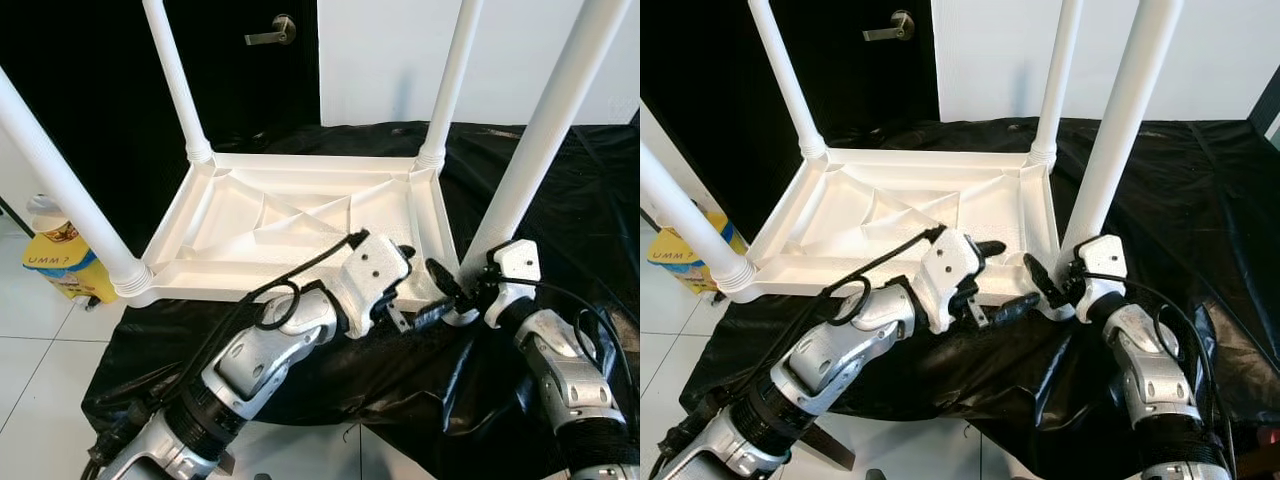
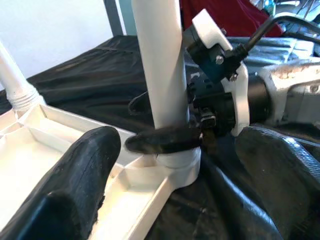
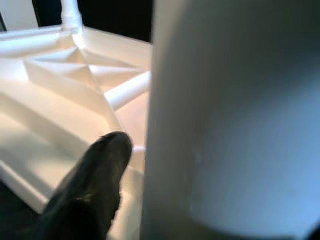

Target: Building children table

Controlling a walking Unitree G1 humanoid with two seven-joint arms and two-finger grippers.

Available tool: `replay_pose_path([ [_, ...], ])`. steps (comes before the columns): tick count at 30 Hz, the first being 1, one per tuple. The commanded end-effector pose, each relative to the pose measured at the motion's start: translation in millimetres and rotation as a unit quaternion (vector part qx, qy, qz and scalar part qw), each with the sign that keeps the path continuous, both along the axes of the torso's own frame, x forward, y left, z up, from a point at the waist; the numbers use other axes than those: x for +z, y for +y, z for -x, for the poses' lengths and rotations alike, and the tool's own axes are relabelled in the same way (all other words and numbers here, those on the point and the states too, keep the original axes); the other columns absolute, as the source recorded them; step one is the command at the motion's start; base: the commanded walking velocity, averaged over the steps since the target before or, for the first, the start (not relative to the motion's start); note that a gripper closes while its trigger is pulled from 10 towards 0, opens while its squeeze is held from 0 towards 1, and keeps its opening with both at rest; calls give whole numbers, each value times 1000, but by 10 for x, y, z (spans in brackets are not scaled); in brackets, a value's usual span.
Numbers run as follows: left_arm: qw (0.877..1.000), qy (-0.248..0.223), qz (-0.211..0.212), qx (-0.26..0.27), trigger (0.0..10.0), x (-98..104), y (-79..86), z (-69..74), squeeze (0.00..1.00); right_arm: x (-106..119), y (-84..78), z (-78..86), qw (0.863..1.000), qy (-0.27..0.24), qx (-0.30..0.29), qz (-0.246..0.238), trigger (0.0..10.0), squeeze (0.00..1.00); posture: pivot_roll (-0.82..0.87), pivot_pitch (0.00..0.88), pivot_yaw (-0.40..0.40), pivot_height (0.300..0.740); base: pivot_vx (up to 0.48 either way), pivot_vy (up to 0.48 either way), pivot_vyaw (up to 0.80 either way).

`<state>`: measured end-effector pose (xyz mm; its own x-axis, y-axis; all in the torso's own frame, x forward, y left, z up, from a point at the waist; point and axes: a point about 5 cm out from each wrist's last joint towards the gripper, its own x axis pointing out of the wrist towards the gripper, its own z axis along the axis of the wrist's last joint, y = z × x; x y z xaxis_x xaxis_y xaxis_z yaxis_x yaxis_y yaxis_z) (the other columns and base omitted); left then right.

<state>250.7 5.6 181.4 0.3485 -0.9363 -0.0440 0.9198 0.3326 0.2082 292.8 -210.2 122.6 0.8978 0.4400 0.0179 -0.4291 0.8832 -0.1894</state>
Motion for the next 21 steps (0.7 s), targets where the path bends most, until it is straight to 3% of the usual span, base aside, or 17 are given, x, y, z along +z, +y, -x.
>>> replay_pose_path([
  [1,1000,7,-15,-14,10000,-49,6,39,0,-31,31,-11,1000,5,13,1,0,0,-31,0,16,740,0,0,0],
  [8,1000,5,-18,-15,10000,-53,18,37,0,-84,6,-4,1000,12,14,2,0,0,-31,0,19,740,0,0,0],
  [9,1000,5,-19,-17,10000,-53,21,35,0,-102,-2,0,1000,15,9,0,431,0,-31,0,20,740,0,0,0],
  [10,1000,4,-20,-19,10000,-54,28,34,0,-126,-9,10,1000,19,0,-1,4667,0,-31,0,21,740,0,0,0],
  [11,1000,4,-20,-19,10000,-54,28,34,0,-126,-9,10,1000,19,0,-1,4667,0,-31,0,21,740,0,0,0],
  [12,1000,4,-21,-19,10000,-53,30,33,0,-141,-12,12,1000,20,-5,-2,10000,0,-31,0,21,740,0,0,0],
  [17,1000,4,-22,-19,10000,-52,33,33,0,-161,-17,14,1000,23,-14,-4,10000,0,-31,0,22,740,0,0,0],
  [21,1000,3,-23,-17,10000,-49,39,35,0,-199,9,21,998,27,-57,-12,10000,0,-31,0,21,740,0,0,0],
])
